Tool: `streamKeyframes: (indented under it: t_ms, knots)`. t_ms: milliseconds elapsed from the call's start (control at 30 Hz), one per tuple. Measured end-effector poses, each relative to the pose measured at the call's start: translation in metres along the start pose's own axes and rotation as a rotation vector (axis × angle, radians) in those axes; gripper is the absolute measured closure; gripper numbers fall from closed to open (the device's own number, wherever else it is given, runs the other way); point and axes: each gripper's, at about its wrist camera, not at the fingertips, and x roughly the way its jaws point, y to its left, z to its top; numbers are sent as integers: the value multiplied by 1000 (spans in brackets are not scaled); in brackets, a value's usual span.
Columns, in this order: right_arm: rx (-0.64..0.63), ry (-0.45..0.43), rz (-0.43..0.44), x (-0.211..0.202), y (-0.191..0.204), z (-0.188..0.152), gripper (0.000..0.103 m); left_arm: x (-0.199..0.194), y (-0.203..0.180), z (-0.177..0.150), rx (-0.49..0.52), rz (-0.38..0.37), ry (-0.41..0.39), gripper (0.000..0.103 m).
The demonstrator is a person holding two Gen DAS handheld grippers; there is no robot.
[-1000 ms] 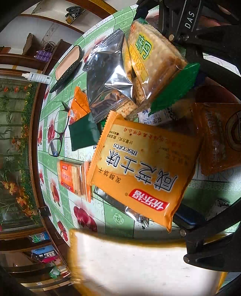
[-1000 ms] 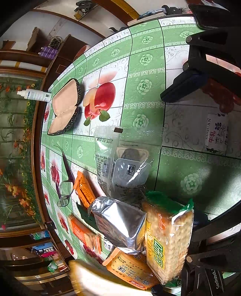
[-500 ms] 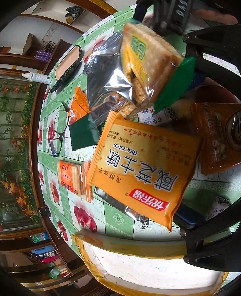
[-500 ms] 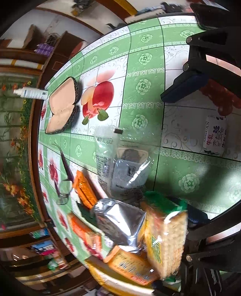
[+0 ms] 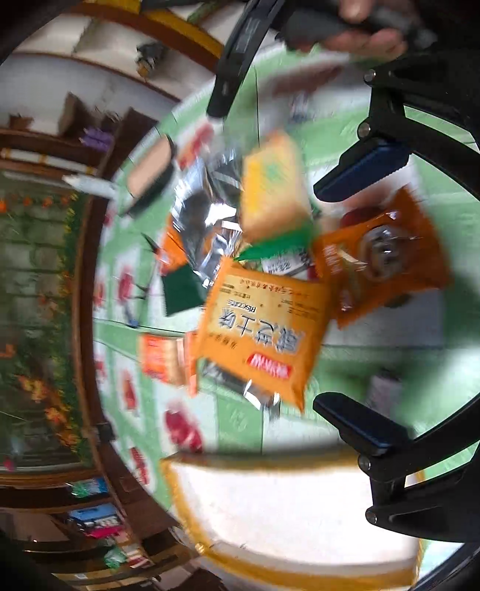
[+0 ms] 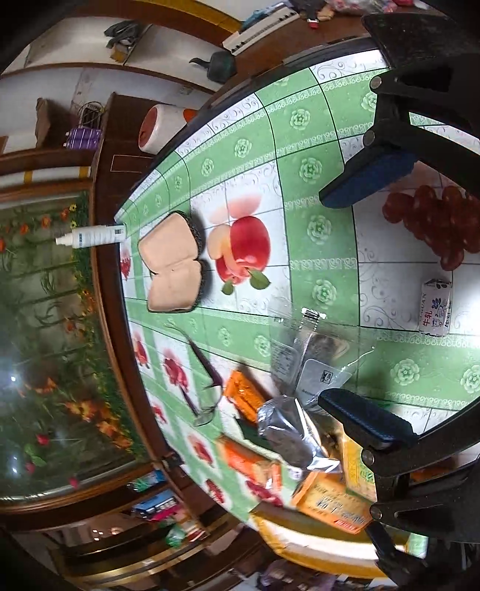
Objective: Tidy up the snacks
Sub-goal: 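Grasp the orange cartoon packet with the left gripper while the right grasps WEIDAN crackers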
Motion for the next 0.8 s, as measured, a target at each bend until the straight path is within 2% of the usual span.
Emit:
streamKeyframes:
  t_ms: [33,133,200,233,267,300,400,433,467,500,533,567,633,667,733,800]
  knots:
    - [6,-11,5,-3,-1,0,4,-7,2,-5,-2,-9,-27,0]
    - [14,-41,37,-11,0,0,4,-21,10,-14,-63,-85,-21,4]
    - [-7,-63,45,-17,5,0,4,-19,2,-20,-52,-80,-27,19]
    - [-19,-72,56,-20,8,0,4,-16,0,-22,-55,-90,-7,34]
    - [-25,-76,70,-22,9,-1,4,-10,-1,-22,-48,-83,42,46]
    - [-28,-80,87,-23,10,-1,4,-3,-1,-23,-63,-104,94,50]
    - [-54,-87,155,-27,15,-3,10,6,-2,-24,-90,-140,151,51]
    - [-70,-81,179,-27,17,-3,20,6,-3,-24,-88,-133,155,50]
    - [-101,-65,201,-27,23,-4,28,8,-6,-23,-79,-119,160,43]
    - [-138,-33,227,-23,28,-5,30,10,-8,-22,-71,-90,174,37]
    - [-154,1,261,-20,30,-7,37,13,-8,-21,-68,-69,190,27]
    - [-159,58,316,-14,33,-8,42,16,-8,-22,-65,-51,204,25]
    - [-168,169,395,1,38,-13,43,18,-10,-24,-60,-60,220,25]
    - [-162,203,406,6,38,-16,43,18,-11,-26,-51,-56,207,25]
    - [-189,231,403,10,43,-19,44,18,-11,-28,-37,-57,200,27]
    - [-235,220,408,7,51,-22,44,18,-15,-27,-10,-71,165,40]
